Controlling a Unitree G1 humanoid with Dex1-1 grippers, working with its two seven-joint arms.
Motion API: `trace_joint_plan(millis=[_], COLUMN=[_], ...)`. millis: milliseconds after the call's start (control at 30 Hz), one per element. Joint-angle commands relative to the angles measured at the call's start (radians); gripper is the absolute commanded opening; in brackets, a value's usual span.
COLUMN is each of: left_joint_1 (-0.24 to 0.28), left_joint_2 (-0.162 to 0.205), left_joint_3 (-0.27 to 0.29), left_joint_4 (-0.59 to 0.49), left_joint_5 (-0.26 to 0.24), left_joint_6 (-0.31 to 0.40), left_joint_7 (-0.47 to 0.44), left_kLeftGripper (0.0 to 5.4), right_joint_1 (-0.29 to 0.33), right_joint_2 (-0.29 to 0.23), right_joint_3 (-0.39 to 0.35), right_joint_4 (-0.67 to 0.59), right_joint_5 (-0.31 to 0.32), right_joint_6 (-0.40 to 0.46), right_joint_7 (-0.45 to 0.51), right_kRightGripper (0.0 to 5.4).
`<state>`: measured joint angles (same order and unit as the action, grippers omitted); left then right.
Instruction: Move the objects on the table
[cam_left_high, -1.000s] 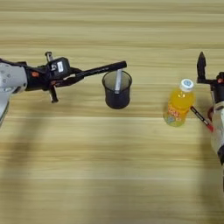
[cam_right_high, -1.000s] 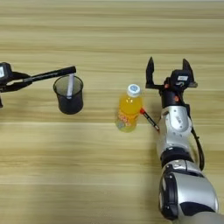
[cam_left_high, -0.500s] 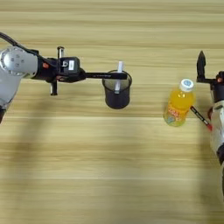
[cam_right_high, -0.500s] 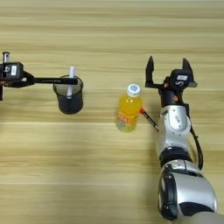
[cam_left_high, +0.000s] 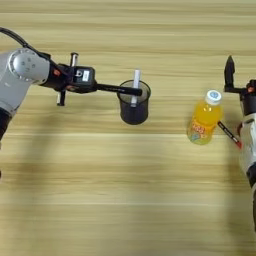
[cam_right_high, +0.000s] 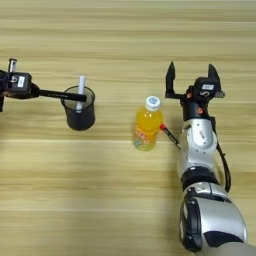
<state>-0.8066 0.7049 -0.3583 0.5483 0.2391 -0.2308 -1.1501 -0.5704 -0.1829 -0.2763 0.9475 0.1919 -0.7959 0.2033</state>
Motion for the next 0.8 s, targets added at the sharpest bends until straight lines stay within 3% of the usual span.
trace_joint_plan(millis=[33, 800], left_joint_1=[-0.035, -0.065], left_joint_2=[-0.01, -0.039], left_joint_3=[-0.004, -0.005], left_joint_4=[0.017, 0.067], left_joint_5=[0.02, 0.041], left_joint_6=[-0.017, -0.054], left_joint_7=[0.009, 0.021], left_kLeftGripper=[0.67, 0.67], right_joint_1=[0.008, 0.01], right_joint_2=[0.006, 0.013], right_joint_3=[0.002, 0.007], right_joint_4=[-0.011, -0.018], right_joint_5=[-0.003, -0.007], right_joint_6=[0.002, 0.002], right_joint_7=[-0.008, -0.018], right_kRightGripper=[5.4, 5.4])
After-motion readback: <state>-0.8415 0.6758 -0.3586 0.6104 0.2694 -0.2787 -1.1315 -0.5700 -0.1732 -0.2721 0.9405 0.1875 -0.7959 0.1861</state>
